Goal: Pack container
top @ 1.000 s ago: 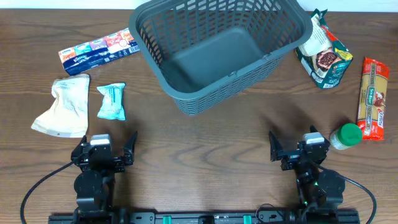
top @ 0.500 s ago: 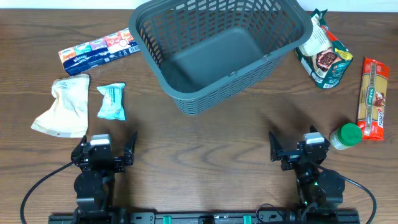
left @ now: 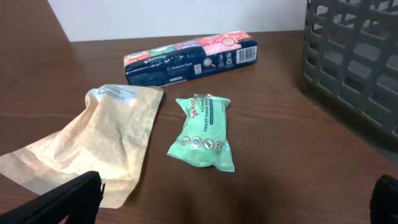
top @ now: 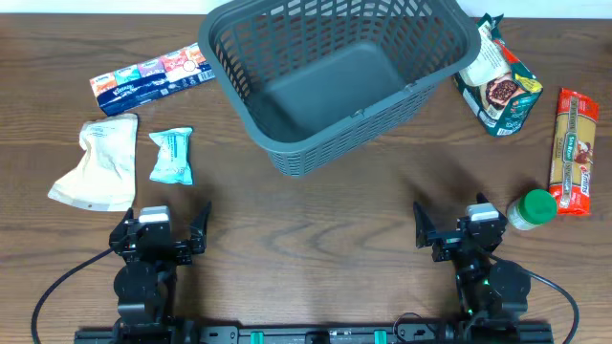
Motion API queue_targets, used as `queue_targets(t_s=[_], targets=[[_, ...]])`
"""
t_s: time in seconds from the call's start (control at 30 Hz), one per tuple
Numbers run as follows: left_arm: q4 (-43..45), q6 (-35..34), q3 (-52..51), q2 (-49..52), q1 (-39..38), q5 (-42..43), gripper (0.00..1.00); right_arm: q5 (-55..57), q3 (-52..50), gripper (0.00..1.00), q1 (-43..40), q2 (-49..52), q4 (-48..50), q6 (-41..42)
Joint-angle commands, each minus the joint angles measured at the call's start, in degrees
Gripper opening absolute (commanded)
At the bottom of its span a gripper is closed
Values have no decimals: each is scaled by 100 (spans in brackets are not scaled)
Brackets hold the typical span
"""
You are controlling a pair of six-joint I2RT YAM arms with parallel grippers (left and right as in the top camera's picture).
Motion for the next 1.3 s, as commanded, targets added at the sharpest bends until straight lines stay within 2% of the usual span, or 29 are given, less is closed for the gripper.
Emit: queue_targets(t_s=[0.0, 1.1, 1.13, 1.27], targets=[[-33, 76, -127, -35, -22, 57, 99, 35, -24, 99, 48, -48, 0, 57], [-33, 76, -127, -35, -22, 59, 99, 37, -24, 99, 48, -48, 151, 61], [-33, 76, -127, -35, -22, 57, 99, 37, -24, 99, 48, -48, 181, 151], [-33, 76, -127, -35, -22, 59, 99, -118, -20, 99, 42, -48, 98, 2409]])
